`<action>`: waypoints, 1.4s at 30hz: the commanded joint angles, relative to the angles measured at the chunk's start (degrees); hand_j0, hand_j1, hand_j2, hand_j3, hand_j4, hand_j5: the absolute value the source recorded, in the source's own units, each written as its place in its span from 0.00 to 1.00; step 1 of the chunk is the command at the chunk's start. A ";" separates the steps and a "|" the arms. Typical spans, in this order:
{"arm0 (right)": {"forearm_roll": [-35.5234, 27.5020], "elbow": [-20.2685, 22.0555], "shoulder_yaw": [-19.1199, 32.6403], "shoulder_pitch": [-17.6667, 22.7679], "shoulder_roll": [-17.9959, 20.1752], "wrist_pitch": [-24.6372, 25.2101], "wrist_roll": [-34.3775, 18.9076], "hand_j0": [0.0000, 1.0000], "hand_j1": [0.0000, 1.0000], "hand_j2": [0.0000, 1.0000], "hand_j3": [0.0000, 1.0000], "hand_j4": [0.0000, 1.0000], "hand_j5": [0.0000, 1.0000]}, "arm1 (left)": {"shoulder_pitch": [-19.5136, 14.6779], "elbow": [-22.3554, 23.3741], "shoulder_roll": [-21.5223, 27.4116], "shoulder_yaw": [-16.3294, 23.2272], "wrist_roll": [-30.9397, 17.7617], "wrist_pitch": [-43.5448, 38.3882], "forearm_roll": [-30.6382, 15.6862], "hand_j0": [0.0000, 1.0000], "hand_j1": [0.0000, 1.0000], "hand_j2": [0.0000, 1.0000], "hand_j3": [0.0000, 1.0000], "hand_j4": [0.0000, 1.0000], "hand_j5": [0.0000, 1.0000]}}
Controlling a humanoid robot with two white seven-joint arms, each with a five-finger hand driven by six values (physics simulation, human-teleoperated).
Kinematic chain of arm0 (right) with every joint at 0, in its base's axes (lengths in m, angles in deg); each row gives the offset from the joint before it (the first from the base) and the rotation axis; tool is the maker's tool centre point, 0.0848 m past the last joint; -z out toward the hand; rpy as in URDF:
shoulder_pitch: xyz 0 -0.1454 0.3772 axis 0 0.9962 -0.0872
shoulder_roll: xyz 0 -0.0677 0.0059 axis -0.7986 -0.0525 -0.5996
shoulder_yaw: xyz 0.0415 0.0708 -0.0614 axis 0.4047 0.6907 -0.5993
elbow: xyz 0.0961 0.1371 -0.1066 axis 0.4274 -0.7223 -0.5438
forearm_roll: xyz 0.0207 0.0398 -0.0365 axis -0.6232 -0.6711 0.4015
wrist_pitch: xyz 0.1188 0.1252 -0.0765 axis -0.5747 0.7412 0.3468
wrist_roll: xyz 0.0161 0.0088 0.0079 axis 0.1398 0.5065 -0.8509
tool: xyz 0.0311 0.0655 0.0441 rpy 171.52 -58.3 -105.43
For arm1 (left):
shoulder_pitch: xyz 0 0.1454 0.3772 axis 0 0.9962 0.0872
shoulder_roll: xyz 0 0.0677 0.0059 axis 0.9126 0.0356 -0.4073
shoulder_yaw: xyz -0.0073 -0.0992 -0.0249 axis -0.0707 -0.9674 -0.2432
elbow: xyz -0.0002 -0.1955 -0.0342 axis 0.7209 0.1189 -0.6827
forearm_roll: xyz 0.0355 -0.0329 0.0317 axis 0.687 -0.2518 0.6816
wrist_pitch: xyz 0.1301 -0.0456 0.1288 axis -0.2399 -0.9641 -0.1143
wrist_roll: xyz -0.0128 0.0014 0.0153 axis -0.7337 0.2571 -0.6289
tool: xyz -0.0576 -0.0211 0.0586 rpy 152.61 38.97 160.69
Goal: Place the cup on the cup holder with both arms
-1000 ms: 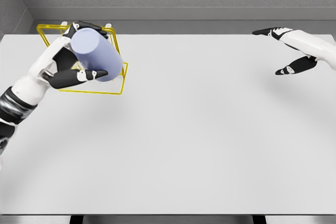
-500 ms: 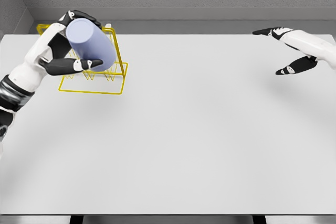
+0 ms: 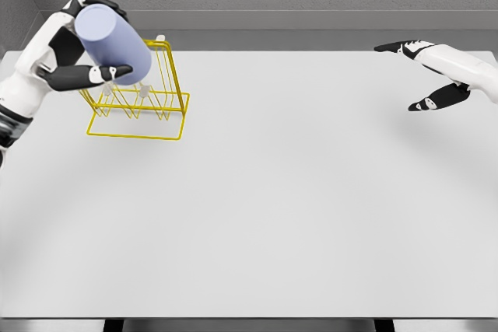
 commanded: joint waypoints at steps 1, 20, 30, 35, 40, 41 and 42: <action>-0.42 0.02 0.06 0.00 0.09 0.10 0.03 1.00 1.00 1.00 1.00 1.00 1.00 | 0.00 1.25 -0.43 -0.06 0.08 -0.02 -0.10 0.29 0.29 0.29 0.29 0.29 0.29; -0.50 -0.15 0.06 0.00 0.00 0.10 0.03 1.00 1.00 1.00 1.00 1.00 1.00 | 0.70 6.17 -4.66 2.40 -3.09 0.24 2.36 0.29 0.29 0.29 0.29 0.29 0.29; -0.50 -0.15 0.06 0.00 0.00 0.10 0.03 1.00 1.00 1.00 1.00 1.00 1.00 | 0.62 5.91 -4.48 2.05 -4.58 0.51 2.45 0.84 0.84 0.84 0.84 0.84 0.84; -0.50 -0.15 0.06 0.00 -0.08 0.10 0.03 1.00 1.00 1.00 1.00 1.00 1.00 | 0.62 5.12 -4.57 1.87 -4.58 0.68 3.68 1.00 1.00 1.00 1.00 1.00 1.00; -0.50 -0.15 0.06 0.00 -0.08 0.10 0.03 1.00 1.00 1.00 1.00 1.00 1.00 | 0.79 3.89 -4.48 1.78 -4.58 0.68 3.77 1.00 1.00 1.00 1.00 1.00 1.00; -0.50 -0.15 0.06 0.00 -0.08 0.10 0.03 1.00 1.00 1.00 1.00 1.00 1.00 | 0.79 3.89 -4.48 1.78 -4.58 0.68 3.68 1.00 1.00 1.00 1.00 1.00 1.00; -0.50 -0.15 0.06 0.00 -0.08 0.10 0.03 1.00 1.00 1.00 1.00 1.00 1.00 | 0.88 3.89 -4.48 1.78 -4.58 0.68 3.68 1.00 1.00 1.00 1.00 1.00 1.00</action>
